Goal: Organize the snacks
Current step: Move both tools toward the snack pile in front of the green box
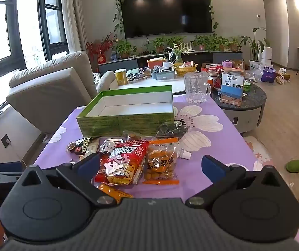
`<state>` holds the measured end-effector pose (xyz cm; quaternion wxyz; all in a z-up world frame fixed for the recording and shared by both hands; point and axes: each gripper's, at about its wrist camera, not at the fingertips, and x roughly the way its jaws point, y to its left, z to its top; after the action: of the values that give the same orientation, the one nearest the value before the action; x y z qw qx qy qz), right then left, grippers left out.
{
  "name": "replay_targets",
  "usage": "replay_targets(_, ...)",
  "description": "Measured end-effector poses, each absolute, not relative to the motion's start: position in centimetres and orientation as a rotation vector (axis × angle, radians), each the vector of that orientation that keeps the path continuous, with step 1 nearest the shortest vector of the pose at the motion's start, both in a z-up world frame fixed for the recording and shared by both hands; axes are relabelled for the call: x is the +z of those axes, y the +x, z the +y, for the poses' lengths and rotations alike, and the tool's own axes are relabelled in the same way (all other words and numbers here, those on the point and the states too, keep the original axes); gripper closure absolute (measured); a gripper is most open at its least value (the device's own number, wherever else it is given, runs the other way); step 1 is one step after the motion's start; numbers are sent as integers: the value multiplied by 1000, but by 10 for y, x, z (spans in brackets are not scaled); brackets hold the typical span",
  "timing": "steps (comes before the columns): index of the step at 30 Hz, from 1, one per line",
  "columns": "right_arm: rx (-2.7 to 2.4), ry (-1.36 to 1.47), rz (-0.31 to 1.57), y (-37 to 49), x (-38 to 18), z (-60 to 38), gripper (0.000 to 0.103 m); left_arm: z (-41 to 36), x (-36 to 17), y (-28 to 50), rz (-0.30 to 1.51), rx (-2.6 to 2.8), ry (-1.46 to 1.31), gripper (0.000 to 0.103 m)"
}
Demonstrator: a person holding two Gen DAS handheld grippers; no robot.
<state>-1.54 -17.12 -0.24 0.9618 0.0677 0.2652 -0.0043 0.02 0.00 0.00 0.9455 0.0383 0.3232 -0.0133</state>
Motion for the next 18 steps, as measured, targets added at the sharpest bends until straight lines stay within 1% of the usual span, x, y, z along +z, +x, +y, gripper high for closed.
replay_targets(4, -16, 136, 533, -16, 0, -171, 25, 0, 0, -1, 690, -41, 47, 22)
replay_targets(5, -19, 138, 533, -16, 1, -172, 25, 0, -5, 5, 735, -39, 48, 22)
replay_targets(9, -42, 145, 543, -13, -5, -179, 25, -2, -10, 13, 818, -23, 20, 22)
replay_targets(18, -49, 159, 567, -9, -7, -182, 25, 12, -23, 23, 889, 79, 12, 22)
